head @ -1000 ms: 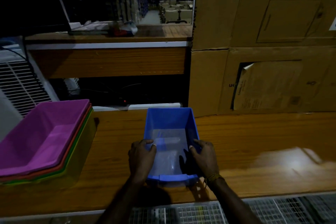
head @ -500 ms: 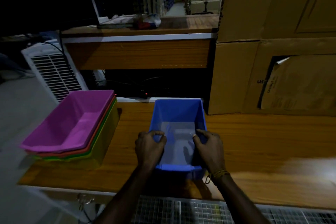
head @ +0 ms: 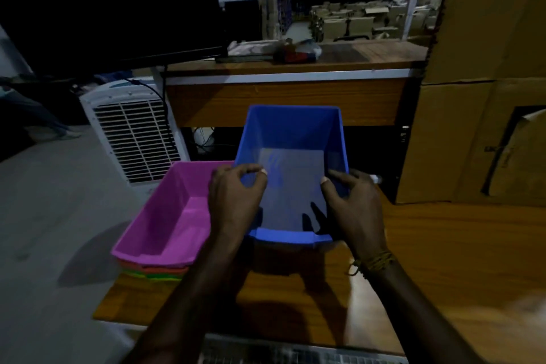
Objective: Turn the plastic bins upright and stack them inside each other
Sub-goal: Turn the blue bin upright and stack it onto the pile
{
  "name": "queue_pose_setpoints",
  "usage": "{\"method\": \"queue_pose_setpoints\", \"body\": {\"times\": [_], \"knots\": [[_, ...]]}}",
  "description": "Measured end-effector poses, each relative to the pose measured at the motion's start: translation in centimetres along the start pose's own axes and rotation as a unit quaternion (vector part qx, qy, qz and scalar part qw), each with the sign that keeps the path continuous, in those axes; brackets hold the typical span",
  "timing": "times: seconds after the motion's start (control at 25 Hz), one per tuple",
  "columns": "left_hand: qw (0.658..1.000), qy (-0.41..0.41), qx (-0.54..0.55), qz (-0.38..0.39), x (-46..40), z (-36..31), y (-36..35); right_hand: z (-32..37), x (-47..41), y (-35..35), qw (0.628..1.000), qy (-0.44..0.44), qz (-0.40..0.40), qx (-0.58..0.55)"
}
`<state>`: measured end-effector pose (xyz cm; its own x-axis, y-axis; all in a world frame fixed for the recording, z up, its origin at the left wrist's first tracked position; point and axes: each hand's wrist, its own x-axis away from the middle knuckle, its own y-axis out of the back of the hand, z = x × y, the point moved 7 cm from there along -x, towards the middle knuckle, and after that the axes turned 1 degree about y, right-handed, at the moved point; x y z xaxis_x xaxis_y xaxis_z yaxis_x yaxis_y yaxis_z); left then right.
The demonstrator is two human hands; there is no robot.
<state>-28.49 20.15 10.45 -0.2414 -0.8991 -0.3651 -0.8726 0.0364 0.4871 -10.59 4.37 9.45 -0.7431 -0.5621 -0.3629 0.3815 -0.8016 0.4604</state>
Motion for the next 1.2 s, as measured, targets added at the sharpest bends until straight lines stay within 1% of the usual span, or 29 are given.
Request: {"method": "queue_pose_setpoints", "body": {"times": [0.12,0.2,0.28,0.36,0.52,0.68,0.88,1.04,1.2], "knots": [[0.998,-0.051,0.008,-0.029,-3.1,-0.1,5.9,5.7,-0.1,-3.0,0.999,0.037,-0.017,-0.017],[0.996,-0.066,0.009,-0.059,-4.4,-0.1,9.9,8.7,-0.2,-5.4,0.998,0.048,-0.008,-0.028],[0.996,-0.050,-0.004,-0.078,-5.6,1.1,13.0,11.2,-0.2,-8.0,0.998,0.054,0.003,-0.027],[0.996,-0.014,-0.021,-0.083,-6.5,3.2,15.0,12.8,-0.3,-10.5,0.998,0.055,0.013,-0.024],[0.996,0.017,-0.051,-0.076,-7.1,6.7,17.7,13.6,0.7,-15.8,0.998,0.038,0.044,-0.027],[0.994,0.047,-0.067,-0.070,-7.5,9.6,18.7,13.1,1.7,-19.4,0.998,0.016,0.063,-0.022],[0.994,0.069,-0.069,-0.049,-7.9,12.6,18.3,12.7,2.2,-21.8,0.996,-0.009,0.091,0.009],[0.995,0.071,-0.067,-0.016,-7.7,14.8,16.6,10.8,3.5,-23.3,0.992,-0.032,0.116,0.049],[0.995,0.063,-0.083,-0.006,-7.3,16.6,15.1,9.4,4.5,-24.0,0.986,-0.031,0.135,0.092]]}}
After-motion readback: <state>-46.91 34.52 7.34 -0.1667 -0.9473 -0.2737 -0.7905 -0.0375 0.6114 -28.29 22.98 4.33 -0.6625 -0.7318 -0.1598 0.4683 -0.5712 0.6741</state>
